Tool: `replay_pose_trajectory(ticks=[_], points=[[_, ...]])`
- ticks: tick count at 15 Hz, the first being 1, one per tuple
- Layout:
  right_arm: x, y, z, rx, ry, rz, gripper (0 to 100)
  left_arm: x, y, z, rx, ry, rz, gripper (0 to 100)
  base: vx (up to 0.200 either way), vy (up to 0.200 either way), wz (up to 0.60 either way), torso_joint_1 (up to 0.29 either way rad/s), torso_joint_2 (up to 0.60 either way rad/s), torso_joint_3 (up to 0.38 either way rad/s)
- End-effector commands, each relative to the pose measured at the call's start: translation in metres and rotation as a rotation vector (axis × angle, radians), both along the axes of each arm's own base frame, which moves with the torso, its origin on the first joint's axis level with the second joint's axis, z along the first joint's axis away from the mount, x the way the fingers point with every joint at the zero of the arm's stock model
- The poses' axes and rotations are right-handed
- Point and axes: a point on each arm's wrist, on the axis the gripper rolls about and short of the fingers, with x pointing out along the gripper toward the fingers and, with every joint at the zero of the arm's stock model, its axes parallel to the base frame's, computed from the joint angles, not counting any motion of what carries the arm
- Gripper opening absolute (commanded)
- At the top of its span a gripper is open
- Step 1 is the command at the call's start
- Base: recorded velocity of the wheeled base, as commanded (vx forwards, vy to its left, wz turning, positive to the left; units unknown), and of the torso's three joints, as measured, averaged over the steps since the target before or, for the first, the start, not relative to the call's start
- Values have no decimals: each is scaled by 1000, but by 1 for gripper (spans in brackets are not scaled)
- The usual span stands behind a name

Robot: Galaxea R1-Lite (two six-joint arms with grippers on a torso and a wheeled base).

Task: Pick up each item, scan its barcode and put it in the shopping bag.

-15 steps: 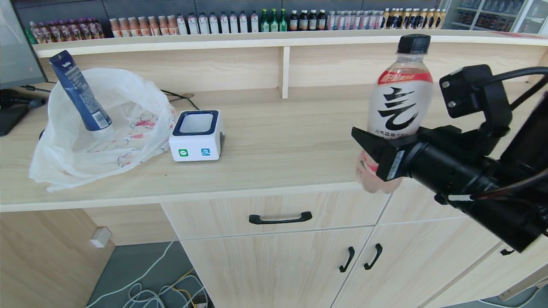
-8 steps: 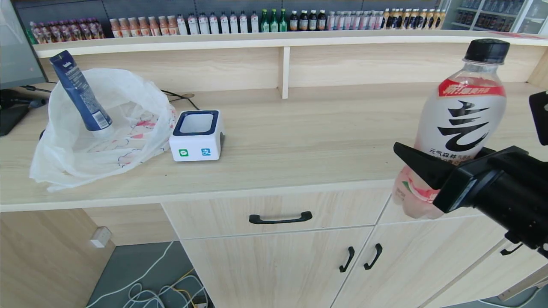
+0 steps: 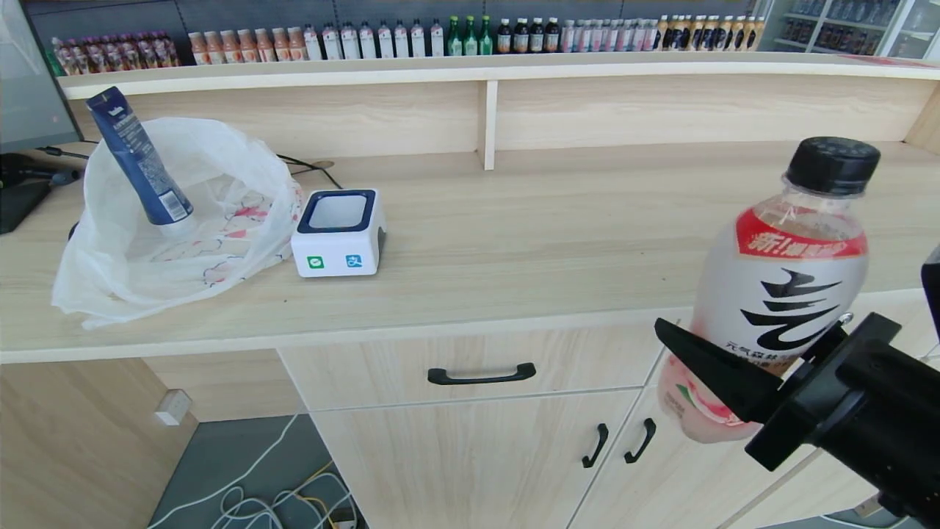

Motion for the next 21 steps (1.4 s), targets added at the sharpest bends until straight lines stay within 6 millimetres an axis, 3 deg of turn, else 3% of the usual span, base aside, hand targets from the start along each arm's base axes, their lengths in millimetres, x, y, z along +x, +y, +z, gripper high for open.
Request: replay_pose_trajectory(ticks=[1, 7, 11, 17, 21], points=[[-7, -2, -16, -58, -4, 20, 0, 0, 0, 0, -1, 0, 1, 100, 0, 0, 0, 0, 0, 0], [-11, -6, -29, -248, -94, 2, 0, 0, 0, 0, -1, 0, 1, 100, 0, 0, 0, 0, 0, 0], [-7, 3, -20, -365, -195, 7, 0, 0, 0, 0, -1, 0, 1, 100, 0, 0, 0, 0, 0, 0], [-14, 39, 5, -511, -471, 175, 0, 0, 0, 0, -1, 0, 1, 100, 0, 0, 0, 0, 0, 0], [-18, 42, -1, -584, -547, 255, 0, 0, 0, 0, -1, 0, 1, 100, 0, 0, 0, 0, 0, 0]])
